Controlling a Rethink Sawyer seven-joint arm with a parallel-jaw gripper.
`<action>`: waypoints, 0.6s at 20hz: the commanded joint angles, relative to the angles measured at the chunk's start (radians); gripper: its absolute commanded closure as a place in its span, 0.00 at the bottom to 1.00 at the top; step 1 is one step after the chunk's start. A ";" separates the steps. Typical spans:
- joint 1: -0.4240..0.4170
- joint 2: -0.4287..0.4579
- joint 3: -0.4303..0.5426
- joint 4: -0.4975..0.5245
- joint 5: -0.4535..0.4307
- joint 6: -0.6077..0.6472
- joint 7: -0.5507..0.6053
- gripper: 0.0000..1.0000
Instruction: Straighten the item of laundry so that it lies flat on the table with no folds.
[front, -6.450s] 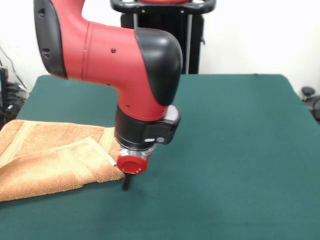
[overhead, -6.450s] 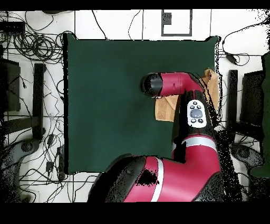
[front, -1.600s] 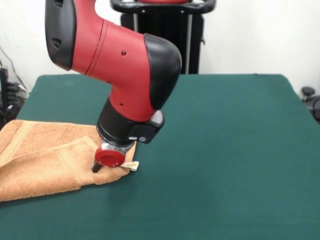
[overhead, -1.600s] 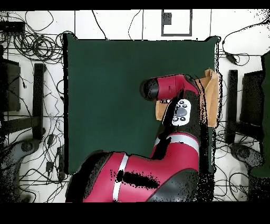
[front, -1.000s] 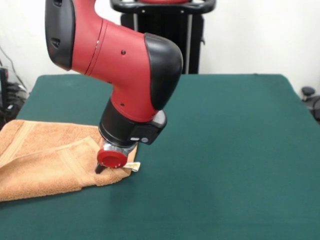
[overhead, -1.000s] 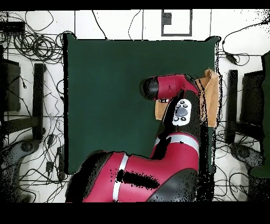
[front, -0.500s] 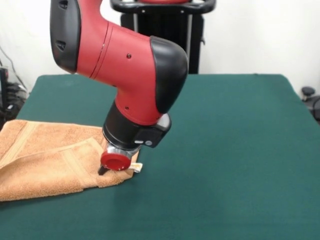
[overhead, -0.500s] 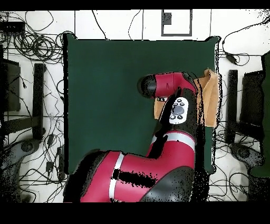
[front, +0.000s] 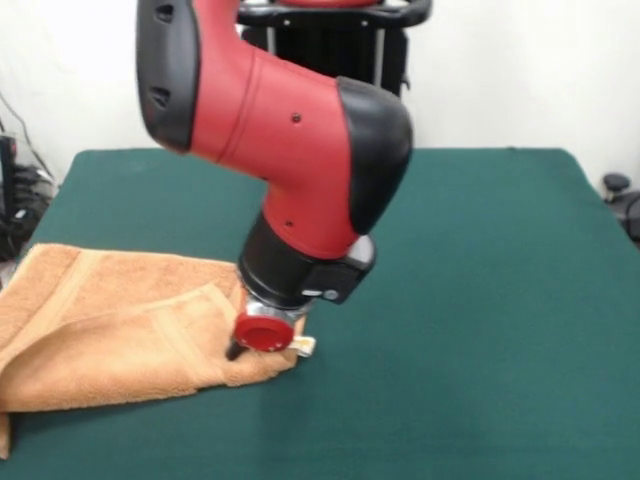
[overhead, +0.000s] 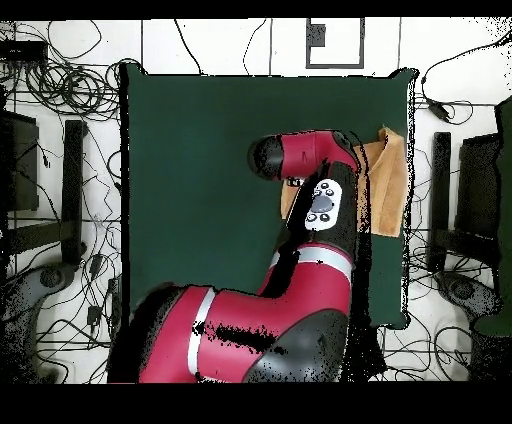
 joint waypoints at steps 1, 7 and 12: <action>0.115 0.090 0.156 0.022 0.188 0.010 0.237 1.00; 0.145 0.085 0.122 0.031 0.284 0.043 0.278 1.00; 0.165 0.071 0.090 0.058 0.382 0.156 0.323 1.00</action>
